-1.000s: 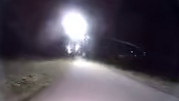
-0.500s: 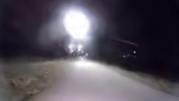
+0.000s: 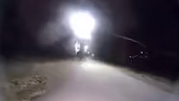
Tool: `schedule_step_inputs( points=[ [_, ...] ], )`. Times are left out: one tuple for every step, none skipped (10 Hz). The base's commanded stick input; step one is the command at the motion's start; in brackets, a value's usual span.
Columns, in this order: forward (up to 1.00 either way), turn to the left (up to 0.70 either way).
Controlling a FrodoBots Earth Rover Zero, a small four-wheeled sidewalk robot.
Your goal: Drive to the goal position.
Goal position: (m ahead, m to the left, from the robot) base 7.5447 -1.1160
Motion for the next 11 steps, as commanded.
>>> schedule_step_inputs(
  points=[
    [1.00,0.05],
    [1.00,0.10],
    [1.00,0.11],
    [1.00,0.00],
    [1.00,0.00],
    [1.00,0.00],
    [1.00,0.00],
    [1.00,0.00],
    [1.00,0.00],
    [1.00,0.00],
    [1.00,0.00]
  ],
)
